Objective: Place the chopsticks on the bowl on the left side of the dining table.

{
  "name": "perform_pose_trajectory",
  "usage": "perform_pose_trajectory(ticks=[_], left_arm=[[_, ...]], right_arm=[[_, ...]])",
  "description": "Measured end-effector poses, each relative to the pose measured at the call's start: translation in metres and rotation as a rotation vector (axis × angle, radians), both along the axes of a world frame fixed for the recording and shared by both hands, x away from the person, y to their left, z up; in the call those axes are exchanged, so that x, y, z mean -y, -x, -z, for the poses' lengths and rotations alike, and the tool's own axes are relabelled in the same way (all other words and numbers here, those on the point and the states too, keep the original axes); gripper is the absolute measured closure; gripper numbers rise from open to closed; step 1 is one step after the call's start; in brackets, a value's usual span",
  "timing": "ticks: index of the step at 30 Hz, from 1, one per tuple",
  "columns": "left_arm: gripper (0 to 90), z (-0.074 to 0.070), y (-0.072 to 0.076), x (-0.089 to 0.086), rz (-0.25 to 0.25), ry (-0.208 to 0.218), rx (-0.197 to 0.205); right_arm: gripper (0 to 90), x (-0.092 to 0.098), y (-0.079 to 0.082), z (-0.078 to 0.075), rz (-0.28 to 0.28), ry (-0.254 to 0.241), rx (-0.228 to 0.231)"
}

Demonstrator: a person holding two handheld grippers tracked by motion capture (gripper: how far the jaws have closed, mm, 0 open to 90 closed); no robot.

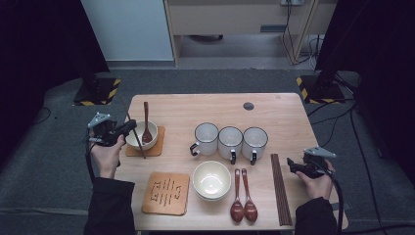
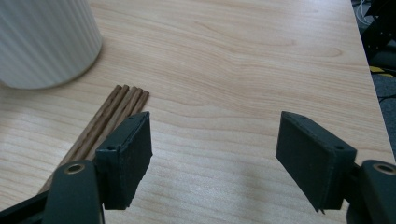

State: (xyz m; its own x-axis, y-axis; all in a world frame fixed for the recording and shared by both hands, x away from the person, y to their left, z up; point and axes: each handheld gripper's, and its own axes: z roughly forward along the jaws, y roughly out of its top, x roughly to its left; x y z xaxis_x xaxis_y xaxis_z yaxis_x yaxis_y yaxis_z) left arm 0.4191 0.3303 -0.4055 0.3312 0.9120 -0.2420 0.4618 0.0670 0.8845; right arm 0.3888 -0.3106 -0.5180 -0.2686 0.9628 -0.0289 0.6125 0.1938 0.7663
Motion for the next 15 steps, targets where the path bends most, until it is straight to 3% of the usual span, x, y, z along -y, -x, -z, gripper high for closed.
perform_pose_trajectory(ticks=[4, 12, 15], left_arm=[[84.0, 0.006, -0.009, -0.003, -0.007, -0.021, -0.022], [84.0, 0.011, -0.021, -0.005, -0.014, -0.067, -0.038], [84.0, 0.013, -0.023, -0.006, -0.015, -0.065, -0.043]], right_arm=[[26.7, 0.000, -0.001, 0.003, -0.003, 0.008, -0.025], [27.4, 0.001, -0.002, 0.003, -0.003, 0.016, -0.023], [27.5, 0.001, -0.002, 0.004, -0.004, 0.016, -0.023]])
